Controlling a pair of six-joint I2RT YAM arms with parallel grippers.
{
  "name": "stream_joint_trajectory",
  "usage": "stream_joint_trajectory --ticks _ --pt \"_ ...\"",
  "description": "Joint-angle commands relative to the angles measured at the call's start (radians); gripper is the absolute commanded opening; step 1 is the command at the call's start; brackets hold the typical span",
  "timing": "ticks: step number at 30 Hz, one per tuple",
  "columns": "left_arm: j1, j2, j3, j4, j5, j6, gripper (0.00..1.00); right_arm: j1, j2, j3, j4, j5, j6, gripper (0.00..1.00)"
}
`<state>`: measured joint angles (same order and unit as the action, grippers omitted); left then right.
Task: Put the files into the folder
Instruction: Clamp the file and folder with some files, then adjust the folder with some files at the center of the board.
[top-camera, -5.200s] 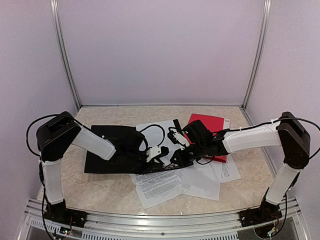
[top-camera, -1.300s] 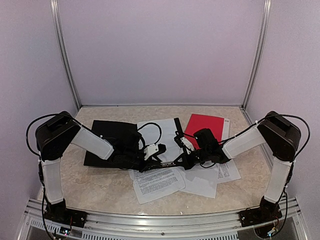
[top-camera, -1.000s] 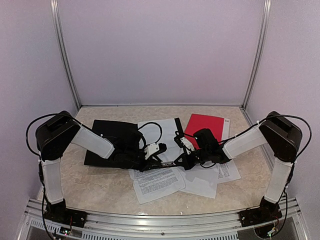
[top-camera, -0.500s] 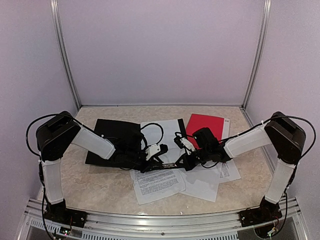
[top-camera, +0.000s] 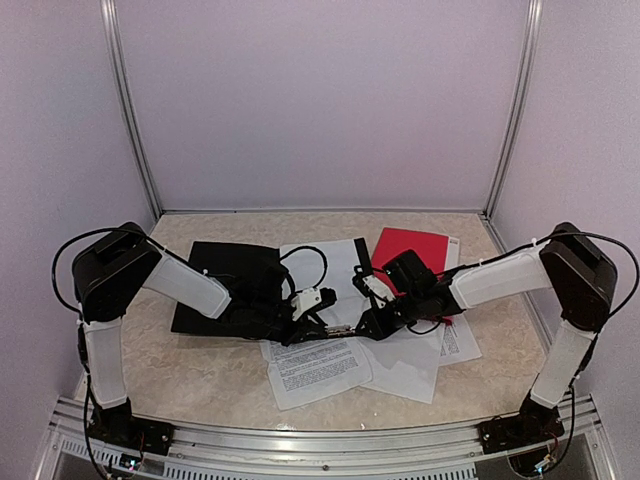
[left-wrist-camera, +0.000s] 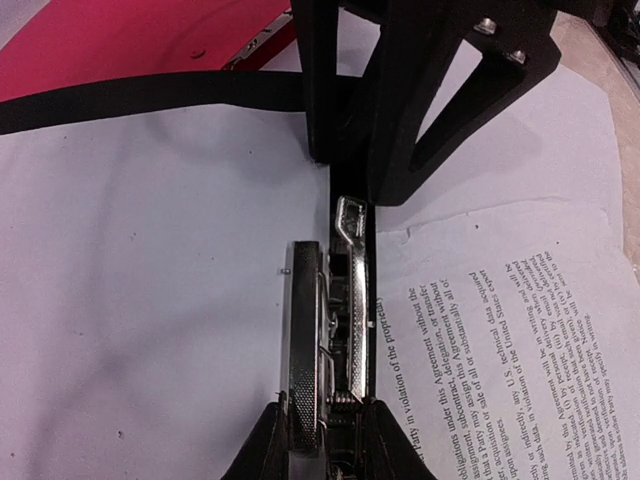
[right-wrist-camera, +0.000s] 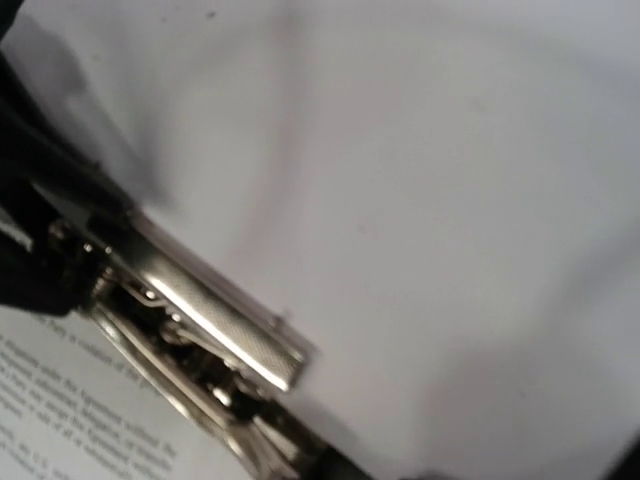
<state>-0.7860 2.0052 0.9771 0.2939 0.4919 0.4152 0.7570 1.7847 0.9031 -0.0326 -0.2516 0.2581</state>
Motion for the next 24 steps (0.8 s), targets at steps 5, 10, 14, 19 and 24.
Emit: stream_joint_trajectory --ticks 5,10,14,19,24 --pt "0.002 -0.020 -0.011 -0.014 0.019 -0.037 0.30 -0.012 -0.161 0.016 -0.090 0.115 0.056 0.42" --pt "-0.003 -0.069 -0.025 0.027 0.016 -0.059 0.46 -0.041 -0.195 0.026 -0.134 0.219 0.057 0.48" --pt "-0.016 -0.110 -0.023 0.037 -0.014 -0.060 0.57 -0.061 -0.172 0.007 -0.128 0.244 0.072 0.48" --pt "-0.023 -0.170 -0.061 0.082 -0.064 -0.085 0.73 -0.087 -0.136 -0.050 -0.065 0.220 0.100 0.50" --pt "-0.021 -0.240 -0.108 0.088 -0.226 -0.147 0.82 -0.091 -0.090 -0.080 0.007 0.165 0.121 0.51"
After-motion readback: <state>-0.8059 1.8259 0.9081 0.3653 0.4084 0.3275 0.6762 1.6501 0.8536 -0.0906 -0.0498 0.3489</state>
